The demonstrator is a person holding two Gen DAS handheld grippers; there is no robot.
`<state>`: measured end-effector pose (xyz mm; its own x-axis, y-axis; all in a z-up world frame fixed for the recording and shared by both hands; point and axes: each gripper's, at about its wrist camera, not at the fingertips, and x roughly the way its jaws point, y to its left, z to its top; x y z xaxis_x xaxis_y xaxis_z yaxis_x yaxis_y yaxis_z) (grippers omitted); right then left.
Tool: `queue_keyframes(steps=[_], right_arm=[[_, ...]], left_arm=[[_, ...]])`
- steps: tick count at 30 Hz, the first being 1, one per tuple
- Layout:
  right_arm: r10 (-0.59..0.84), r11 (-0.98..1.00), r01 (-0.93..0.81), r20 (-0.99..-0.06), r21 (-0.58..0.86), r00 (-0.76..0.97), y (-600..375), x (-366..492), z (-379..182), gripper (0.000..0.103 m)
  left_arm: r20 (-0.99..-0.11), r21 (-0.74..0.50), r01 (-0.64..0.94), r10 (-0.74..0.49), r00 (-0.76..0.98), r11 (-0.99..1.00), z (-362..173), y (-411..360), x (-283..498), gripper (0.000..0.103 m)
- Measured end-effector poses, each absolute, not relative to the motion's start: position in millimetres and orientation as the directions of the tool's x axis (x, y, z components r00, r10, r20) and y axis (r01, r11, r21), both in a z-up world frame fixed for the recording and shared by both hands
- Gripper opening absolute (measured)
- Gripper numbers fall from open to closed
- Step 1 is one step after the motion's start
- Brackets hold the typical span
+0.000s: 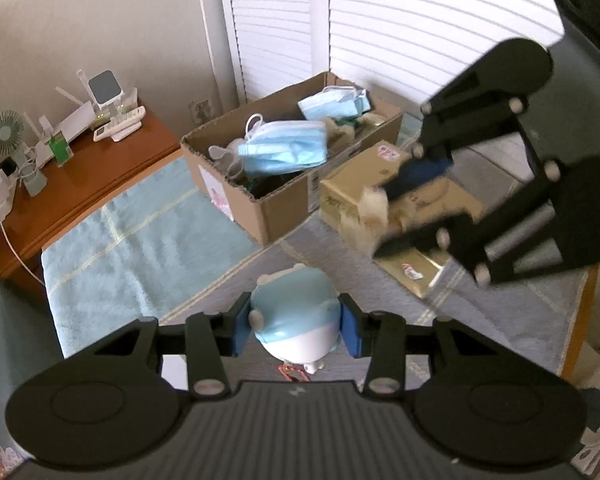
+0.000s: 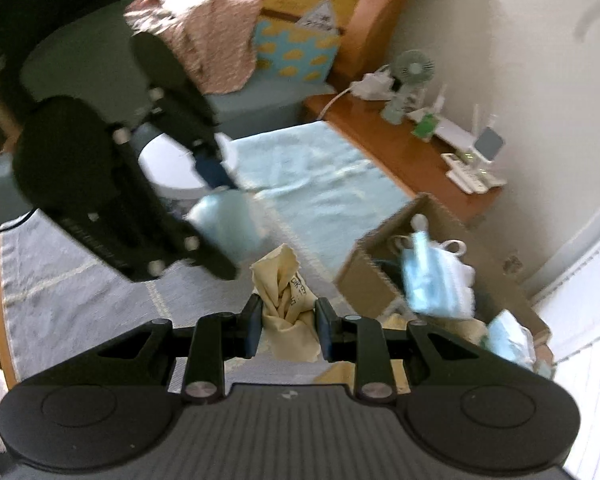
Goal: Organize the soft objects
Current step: 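Carry the tan cloth with the right tool and drop it into the box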
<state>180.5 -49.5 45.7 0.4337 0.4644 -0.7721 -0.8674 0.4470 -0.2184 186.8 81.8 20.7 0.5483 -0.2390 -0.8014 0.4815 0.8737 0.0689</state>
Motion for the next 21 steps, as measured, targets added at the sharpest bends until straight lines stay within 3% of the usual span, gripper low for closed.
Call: queue_keyframes(steps=[19, 21], right_arm=[[0.356, 0.719, -0.673, -0.739, -0.173, 0.571, -88, 330, 58, 0.033], [0.34, 0.738, -0.652, -0.741, -0.171, 0.579, -87, 341, 54, 0.039]], left_arm=[[-0.766, 0.04, 0.484, -0.284, 0.577, 0.874, 28, 82, 183, 0.044], [-0.766, 0.037, 0.485, -0.287, 0.575, 0.874, 28, 82, 186, 0.044]])
